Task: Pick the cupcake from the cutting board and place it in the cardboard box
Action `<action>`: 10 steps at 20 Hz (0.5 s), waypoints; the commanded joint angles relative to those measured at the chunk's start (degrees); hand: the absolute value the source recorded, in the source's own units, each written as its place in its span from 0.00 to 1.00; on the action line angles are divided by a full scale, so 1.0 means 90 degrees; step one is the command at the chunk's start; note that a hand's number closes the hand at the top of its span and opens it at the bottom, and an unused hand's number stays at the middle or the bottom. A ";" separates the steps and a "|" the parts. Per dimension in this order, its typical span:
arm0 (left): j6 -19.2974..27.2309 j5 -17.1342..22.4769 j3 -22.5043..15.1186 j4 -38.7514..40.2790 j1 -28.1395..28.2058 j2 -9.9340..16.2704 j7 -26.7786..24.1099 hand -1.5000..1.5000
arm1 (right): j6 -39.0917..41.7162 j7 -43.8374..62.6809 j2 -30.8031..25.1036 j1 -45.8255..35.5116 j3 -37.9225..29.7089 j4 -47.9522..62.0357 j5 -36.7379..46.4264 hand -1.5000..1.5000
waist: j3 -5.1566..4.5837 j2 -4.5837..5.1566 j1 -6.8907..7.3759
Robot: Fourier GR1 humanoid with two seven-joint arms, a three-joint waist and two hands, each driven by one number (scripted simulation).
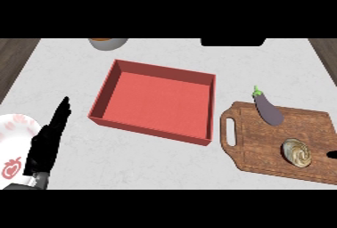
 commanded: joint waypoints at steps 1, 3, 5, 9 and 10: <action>-0.0023 -0.0125 -0.0064 0.0026 0.0174 -0.0042 -0.0244 0.50 | 0.0664 0.0656 -0.0908 0.0032 0.0476 -0.0125 0.0646 0.00 | -0.0005 0.0011 0.0069; -0.0038 -0.0065 0.0038 0.0157 -0.0210 -0.0051 0.0019 0.50 | 0.1222 0.1092 -0.1423 0.0079 0.0758 -0.0526 0.0812 0.00 | -0.0017 0.0007 -0.0037; -0.0060 -0.0048 0.0077 -0.0028 -0.0096 0.0029 0.0213 0.50 | 0.1203 0.1473 -0.1255 0.0154 0.1106 -0.0922 0.1091 0.00 | -0.0003 -0.0006 0.0007; 0.0053 -0.0288 -0.0091 -0.0323 -0.0078 -0.0225 0.0372 0.50 | 0.1804 0.2229 -0.1086 -0.0167 0.1223 -0.1142 0.1120 0.00 | 0.0010 0.0005 0.0039; 0.0008 -0.0253 0.0068 -0.0335 0.0204 -0.0119 0.0215 0.50 | 0.1593 0.2203 -0.1191 0.0529 0.1146 -0.1642 0.1162 0.00 | 0.0008 -0.0017 -0.0050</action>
